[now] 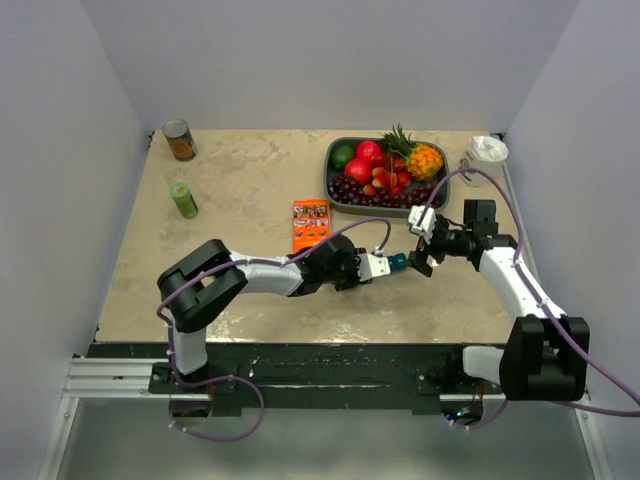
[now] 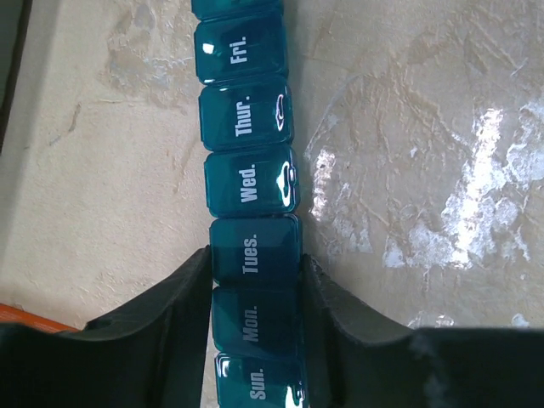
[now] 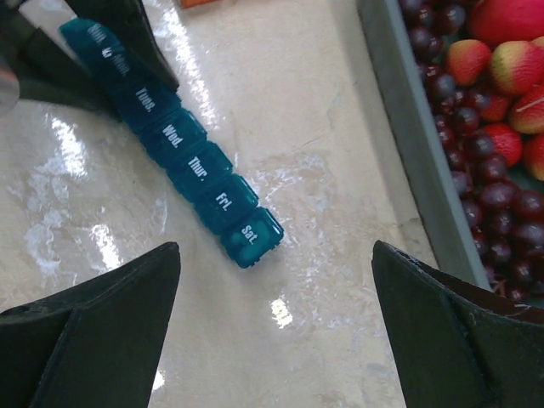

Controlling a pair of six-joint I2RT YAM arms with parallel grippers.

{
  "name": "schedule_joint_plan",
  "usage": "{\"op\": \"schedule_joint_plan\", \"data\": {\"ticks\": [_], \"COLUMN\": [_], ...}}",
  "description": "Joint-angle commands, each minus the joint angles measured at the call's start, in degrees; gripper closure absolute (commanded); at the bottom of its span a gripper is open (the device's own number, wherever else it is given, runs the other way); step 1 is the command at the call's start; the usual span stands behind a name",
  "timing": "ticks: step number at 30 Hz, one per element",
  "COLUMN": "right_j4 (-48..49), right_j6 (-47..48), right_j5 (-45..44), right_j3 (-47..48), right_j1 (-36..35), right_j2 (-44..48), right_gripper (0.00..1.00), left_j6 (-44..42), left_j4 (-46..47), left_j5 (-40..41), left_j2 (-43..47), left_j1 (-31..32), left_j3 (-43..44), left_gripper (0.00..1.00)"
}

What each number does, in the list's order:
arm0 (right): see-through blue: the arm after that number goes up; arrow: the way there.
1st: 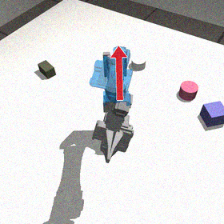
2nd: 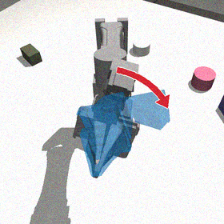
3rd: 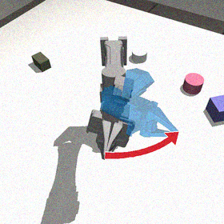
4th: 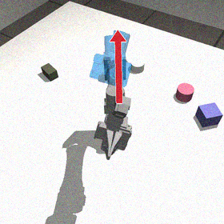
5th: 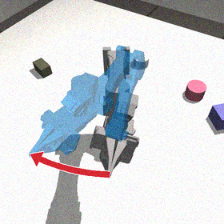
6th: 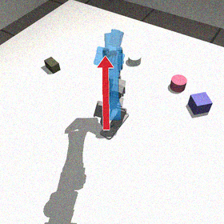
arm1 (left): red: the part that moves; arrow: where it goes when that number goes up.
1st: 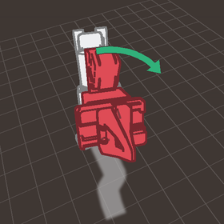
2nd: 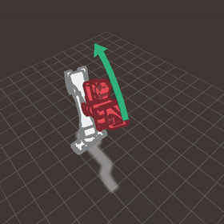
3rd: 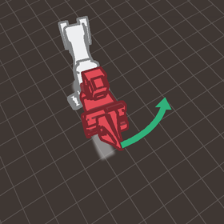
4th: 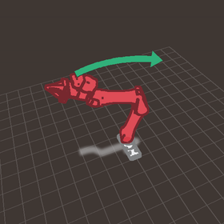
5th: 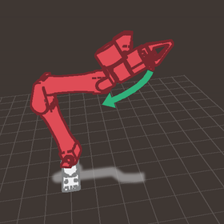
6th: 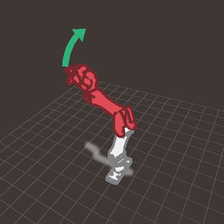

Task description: Sort the pills into containers

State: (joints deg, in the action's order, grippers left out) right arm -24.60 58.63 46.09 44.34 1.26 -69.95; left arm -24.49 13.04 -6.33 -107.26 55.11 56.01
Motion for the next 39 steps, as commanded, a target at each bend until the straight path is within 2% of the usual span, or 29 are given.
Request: {"op": "schedule_joint_plan", "data": {"ticks": [1, 3, 4, 7, 9, 13, 17, 19, 32, 39], "right_j4": [-7.2, -12.6, -14.9, -23.4, -25.4, -18.1, -10.5, -10.4, -16.2, -14.5], "right_j6": [11.8, 18.2, 25.5, 33.8, 36.4, 30.6, 23.6, 23.0, 25.6, 21.8], "right_j5": [2.3, 3.0, 3.5, 5.2, 6.0, 4.5, -1.1, -1.5, -2.9, -4.9], "right_j3": [2.6, 2.9, 2.9, 3.8, 4.4, 3.0, 1.5, 1.8, 3.6, 4.1], "right_j1": [0.2, 0.2, 0.2, 0.1, -0.6, -4.7, -11.8, -13.0, -15.4, -17.7], "right_j2": [-1.9, -2.6, -2.7, -4.9, -7.1, -8.5, -8.4, -9.7, -12.1, -13.8], "right_gripper": [0.04, 0.03, 0.03, 0.02, 0.01, 0.02, 0.02, 0.02, 0.05, 0.11], "left_j6": [-0.8, -0.9, -1.2, -0.9, -0.6, 1.0, 2.6, 3.6, 9.0, 9.5], "left_j4": [-1.6, -3.2, -3.7, -5.4, -5.8, -5.0, -3.2, -1.9, 7.4, 8.9], "left_j5": [0.4, -0.7, -1.1, -2.5, -2.9, -2.6, -2.5, -2.3, -1.8, -1.8], "left_j2": [1.2, 2.9, 3.6, 6.0, 7.2, 7.9, 8.1, 8.6, 13.5, 15.5], "left_j1": [0.4, 0.7, 0.8, 1.3, 1.6, 2.6, 3.1, 3.3, 3.4, 3.4], "left_j3": [-0.9, -2.4, -2.9, -4.8, -6.0, -7.3, -8.5, -8.8, -15.3, -16.2], "left_gripper": [0.71, 0.78, 0.82, 0.86, 0.89, 0.93, 0.97, 1.0, 1.0, 1.0]}}
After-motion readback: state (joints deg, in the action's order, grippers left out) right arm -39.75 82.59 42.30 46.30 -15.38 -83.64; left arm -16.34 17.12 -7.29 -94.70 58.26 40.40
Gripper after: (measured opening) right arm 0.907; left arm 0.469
